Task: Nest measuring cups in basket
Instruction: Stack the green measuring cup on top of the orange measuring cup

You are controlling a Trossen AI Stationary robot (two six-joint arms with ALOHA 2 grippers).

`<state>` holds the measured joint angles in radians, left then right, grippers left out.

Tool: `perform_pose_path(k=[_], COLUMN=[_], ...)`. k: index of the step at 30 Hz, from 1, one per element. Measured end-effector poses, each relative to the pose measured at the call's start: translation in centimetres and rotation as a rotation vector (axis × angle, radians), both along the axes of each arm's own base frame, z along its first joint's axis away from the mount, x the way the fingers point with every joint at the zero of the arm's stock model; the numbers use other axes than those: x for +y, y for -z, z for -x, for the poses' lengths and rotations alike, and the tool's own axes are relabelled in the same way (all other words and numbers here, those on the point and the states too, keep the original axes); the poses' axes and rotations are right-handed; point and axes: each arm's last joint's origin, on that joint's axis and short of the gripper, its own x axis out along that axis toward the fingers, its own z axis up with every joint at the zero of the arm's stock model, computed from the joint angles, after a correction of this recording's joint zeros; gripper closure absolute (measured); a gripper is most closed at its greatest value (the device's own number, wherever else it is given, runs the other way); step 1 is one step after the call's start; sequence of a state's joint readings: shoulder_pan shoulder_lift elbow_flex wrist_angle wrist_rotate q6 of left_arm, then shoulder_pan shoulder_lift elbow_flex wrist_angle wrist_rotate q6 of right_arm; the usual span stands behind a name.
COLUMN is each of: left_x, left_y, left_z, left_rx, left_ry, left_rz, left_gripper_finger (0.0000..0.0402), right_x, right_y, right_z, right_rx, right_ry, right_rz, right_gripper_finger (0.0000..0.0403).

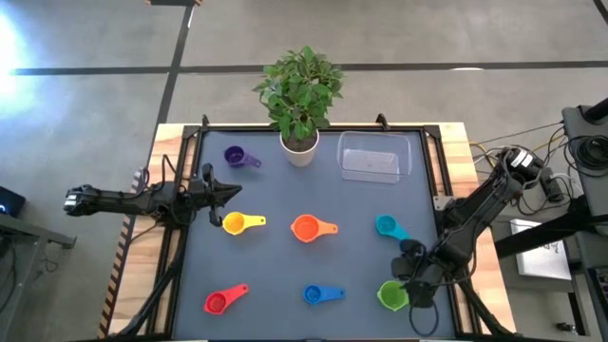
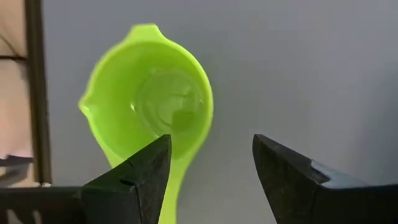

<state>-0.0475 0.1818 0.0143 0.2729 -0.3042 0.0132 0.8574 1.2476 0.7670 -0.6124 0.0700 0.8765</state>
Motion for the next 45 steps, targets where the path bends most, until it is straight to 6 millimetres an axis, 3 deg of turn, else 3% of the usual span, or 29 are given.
perform_pose_path(k=[6,13,16,20,22,25,30,36,45], left_x=[0.0,0.0,0.0,0.0,0.0,0.0,0.0,0.0,0.0], left_y=[0.0,0.0,0.0,0.0,0.0,0.0,0.0,0.0,0.0], left_z=[0.0,0.0,0.0,0.0,0.0,0.0,0.0,0.0,0.0], left_rx=[0.000,0.000,0.000,0.000,0.000,0.000,0.001,0.001,0.002], left_ry=[0.000,0.000,0.000,0.000,0.000,0.000,0.000,0.000,0.000], left_rz=[0.000,0.000,0.000,0.000,0.000,0.000,0.000,0.000,0.000], left_gripper_finger=[0.0402,0.0402,0.0402,0.0402,0.0402,0.0402,0.0402,0.0402,0.0402], right_x=[0.1,0.3,0.1,-0.4,-0.7,-1.5,-3.8,-7.6,-12.8], right_y=[0.4,2.4,3.1,3.1,2.6,1.5,-0.5,-3.2,-6.0], right_z=[-0.3,-1.3,-1.7,-2.3,-2.7,-3.4,-5.3,-9.5,-15.7], right_rx=[0.005,0.058,0.075,0.064,0.032,-0.029,-0.206,-0.439,-0.439], right_ry=[0.031,0.052,0.059,0.058,0.051,0.061,0.094,0.176,0.162], right_rz=[0.002,0.067,0.090,0.092,0.072,0.037,0.029,0.029,0.101], right_gripper_finger=[0.0189,0.0215,0.0247,0.0328,0.0375,0.0390,0.0394,0.0394,0.0394])
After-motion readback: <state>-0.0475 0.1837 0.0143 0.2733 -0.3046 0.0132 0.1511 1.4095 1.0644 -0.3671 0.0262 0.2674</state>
